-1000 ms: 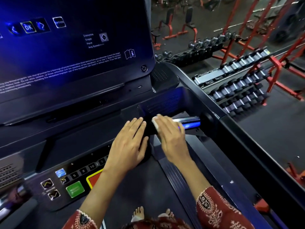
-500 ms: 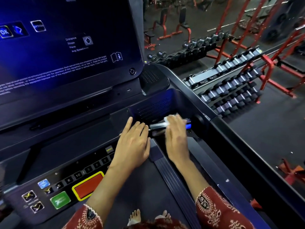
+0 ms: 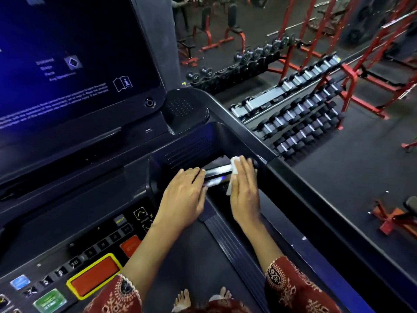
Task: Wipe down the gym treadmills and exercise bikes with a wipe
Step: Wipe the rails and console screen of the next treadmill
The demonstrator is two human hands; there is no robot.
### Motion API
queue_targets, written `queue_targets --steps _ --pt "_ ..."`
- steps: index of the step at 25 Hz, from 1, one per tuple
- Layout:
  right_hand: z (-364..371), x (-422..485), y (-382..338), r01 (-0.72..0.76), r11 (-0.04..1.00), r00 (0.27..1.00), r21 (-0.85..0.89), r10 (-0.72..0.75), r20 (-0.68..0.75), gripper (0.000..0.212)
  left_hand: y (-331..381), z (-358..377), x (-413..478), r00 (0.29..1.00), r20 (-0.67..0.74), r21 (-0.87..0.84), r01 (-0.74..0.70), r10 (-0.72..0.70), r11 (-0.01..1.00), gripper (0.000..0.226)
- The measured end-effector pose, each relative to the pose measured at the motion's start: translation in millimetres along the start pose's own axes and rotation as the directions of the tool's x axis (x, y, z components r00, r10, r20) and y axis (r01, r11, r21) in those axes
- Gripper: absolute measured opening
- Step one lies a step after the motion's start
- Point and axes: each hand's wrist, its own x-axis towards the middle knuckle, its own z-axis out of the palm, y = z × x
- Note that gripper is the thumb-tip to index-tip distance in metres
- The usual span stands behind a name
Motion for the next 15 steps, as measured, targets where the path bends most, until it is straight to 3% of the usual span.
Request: queue_targets --steps 2,5,8,11,15 --pt "-1.4 0.2 0.1 -0.035 0.999 0.999 0.038 0.035 -0.012 0.053 -1.1 2.8 0.9 0.999 -0.030 0.011 -0.016 0.017 1.000 0.031" --pt "-4.1 -6.9 4.5 0.082 0.997 0.995 0.009 -0.082 0.055 0.051 -2.3 4.8 -0.2 0.999 -0.043 -0.004 -0.011 0.011 1.000 0.031" --pt "-3.9 -2.5 -5.2 -0.015 0.997 1.000 0.069 0.013 0.020 0.052 -0.4 4.0 -1.3 0.999 -0.042 -0.009 -0.001 0.000 1.000 0.034" --pt "-0.9 -6.0 -9.7 0.242 0.970 0.965 -0.022 -0.238 0.114 0.043 -2.1 2.1 -0.5 1.000 -0.026 -0.032 -0.004 0.003 0.999 0.043" --pt "-2.3 -3.6 -11.1 0.005 1.000 1.000 0.011 -0.006 0.018 0.047 -2.2 -6.7 -7.2 0.999 -0.043 0.015 -0.029 0.030 0.999 0.040"
